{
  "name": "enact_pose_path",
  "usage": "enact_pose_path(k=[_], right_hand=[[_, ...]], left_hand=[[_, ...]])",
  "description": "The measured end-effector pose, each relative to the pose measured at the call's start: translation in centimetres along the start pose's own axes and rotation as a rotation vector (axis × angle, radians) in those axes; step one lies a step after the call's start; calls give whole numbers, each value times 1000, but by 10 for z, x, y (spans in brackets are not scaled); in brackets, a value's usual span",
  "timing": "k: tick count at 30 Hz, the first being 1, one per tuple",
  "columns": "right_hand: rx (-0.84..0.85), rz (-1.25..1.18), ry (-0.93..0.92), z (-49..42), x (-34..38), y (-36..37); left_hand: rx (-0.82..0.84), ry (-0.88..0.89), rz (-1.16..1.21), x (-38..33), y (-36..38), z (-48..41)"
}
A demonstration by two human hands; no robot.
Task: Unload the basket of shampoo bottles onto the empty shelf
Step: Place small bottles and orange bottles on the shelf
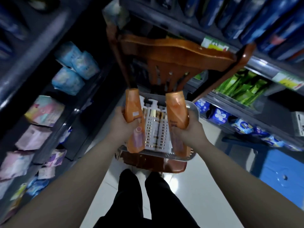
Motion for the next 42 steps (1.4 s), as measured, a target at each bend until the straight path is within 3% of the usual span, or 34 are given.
enact_pose_path(k=[9,16,28,42], right_hand=[[229,-56,-344,38,190,27],[310,-39,-664,119,348,94],[670,-146,-994,329,542,271],[963,-392,-1217,529,679,437]], left_hand=[[-235,123,10,-44,-178,69],[-516,155,95,-29,-344,171],[-936,186,220,71,-577,389],[-1252,153,335,197,-724,561]])
Point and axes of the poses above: each hand's wrist, its own z-axis away from the middle knuckle, its own y-axis out of the palm, x = y × z, the point moved 10 cm from there along -z, towards the middle knuckle
